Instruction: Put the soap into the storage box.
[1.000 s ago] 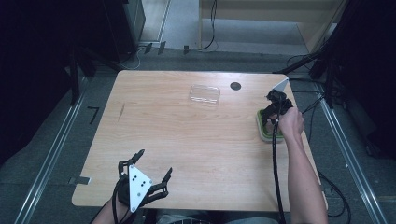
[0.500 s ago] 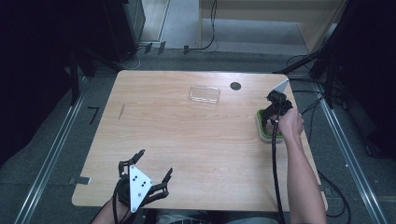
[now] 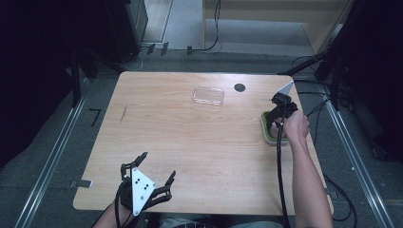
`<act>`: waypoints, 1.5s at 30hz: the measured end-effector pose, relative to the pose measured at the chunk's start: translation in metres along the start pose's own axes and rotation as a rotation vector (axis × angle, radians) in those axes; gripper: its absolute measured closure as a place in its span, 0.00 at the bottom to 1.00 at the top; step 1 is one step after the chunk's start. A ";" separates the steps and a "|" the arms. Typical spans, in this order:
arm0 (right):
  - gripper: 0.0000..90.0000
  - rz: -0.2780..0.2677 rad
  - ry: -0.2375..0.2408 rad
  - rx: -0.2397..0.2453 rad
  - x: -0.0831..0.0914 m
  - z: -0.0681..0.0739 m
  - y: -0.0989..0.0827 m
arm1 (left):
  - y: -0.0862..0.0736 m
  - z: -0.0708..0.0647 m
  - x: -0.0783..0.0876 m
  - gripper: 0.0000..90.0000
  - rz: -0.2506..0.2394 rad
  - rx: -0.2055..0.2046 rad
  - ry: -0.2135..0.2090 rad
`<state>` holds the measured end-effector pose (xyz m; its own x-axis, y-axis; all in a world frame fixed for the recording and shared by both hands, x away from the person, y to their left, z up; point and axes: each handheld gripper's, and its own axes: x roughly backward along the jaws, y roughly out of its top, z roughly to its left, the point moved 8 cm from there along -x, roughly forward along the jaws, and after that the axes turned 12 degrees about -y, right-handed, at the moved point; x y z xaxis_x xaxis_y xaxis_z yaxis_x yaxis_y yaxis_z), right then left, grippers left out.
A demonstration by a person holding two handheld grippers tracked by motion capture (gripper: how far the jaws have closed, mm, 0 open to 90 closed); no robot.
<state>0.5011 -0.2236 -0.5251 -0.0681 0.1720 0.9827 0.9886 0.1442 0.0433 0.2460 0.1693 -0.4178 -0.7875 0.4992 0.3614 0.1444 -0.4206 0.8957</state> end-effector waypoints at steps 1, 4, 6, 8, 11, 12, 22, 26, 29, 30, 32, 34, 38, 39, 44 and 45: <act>0.33 -0.002 -0.006 0.008 0.002 0.000 0.000 | 0.000 0.000 0.000 0.11 -0.002 0.000 -0.001; 0.30 -0.007 -0.013 0.014 0.007 -0.001 -0.003 | 0.001 -0.001 -0.002 0.11 -0.002 0.000 -0.004; 0.25 -0.011 -0.008 0.016 0.009 -0.001 -0.004 | 0.001 -0.001 -0.003 0.11 0.001 -0.003 -0.007; 0.23 -0.019 -0.006 0.022 0.011 -0.001 -0.006 | 0.001 -0.001 -0.004 0.11 -0.002 0.000 -0.008; 0.18 -0.031 -0.005 0.030 0.017 0.000 -0.010 | 0.001 -0.001 -0.004 0.11 0.003 -0.004 -0.007; 0.18 -0.036 -0.005 0.038 0.018 0.000 -0.011 | 0.000 -0.001 -0.003 0.11 0.005 -0.006 -0.007; 0.15 -0.061 0.005 0.084 0.031 0.004 -0.032 | -0.001 0.000 0.000 0.11 0.009 -0.005 0.001; 0.15 -0.058 0.010 0.097 0.031 0.004 -0.042 | 0.000 -0.001 0.000 0.11 0.002 -0.005 -0.001; 0.15 -0.059 0.014 0.106 0.031 0.003 -0.049 | 0.000 -0.001 0.000 0.11 0.003 -0.009 -0.001; 0.15 -0.058 0.013 0.113 0.031 0.003 -0.052 | 0.000 -0.001 0.000 0.11 0.004 -0.010 -0.002; 0.15 -0.065 0.013 0.111 0.033 0.002 -0.057 | 0.000 -0.001 0.000 0.11 0.004 -0.010 -0.001; 0.15 -0.069 0.018 0.120 0.034 0.002 -0.062 | 0.000 -0.002 -0.001 0.11 0.003 -0.008 -0.003; 0.15 -0.070 0.012 0.144 0.036 0.003 -0.074 | 0.001 -0.002 -0.002 0.11 0.007 -0.013 -0.008; 0.14 -0.072 0.010 0.151 0.037 0.003 -0.077 | 0.001 -0.002 -0.002 0.11 0.006 -0.014 -0.008; 0.12 -0.055 -0.003 0.182 0.036 0.006 -0.095 | 0.001 -0.002 -0.002 0.11 0.007 -0.016 -0.011; 0.12 -0.050 -0.005 0.192 0.035 0.007 -0.099 | 0.001 -0.002 -0.003 0.11 0.006 -0.015 -0.010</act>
<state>0.3998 -0.2255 -0.4963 -0.1176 0.1643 0.9794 0.9403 0.3355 0.0566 0.2466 0.1658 -0.4185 -0.7804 0.5045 0.3693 0.1401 -0.4345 0.8897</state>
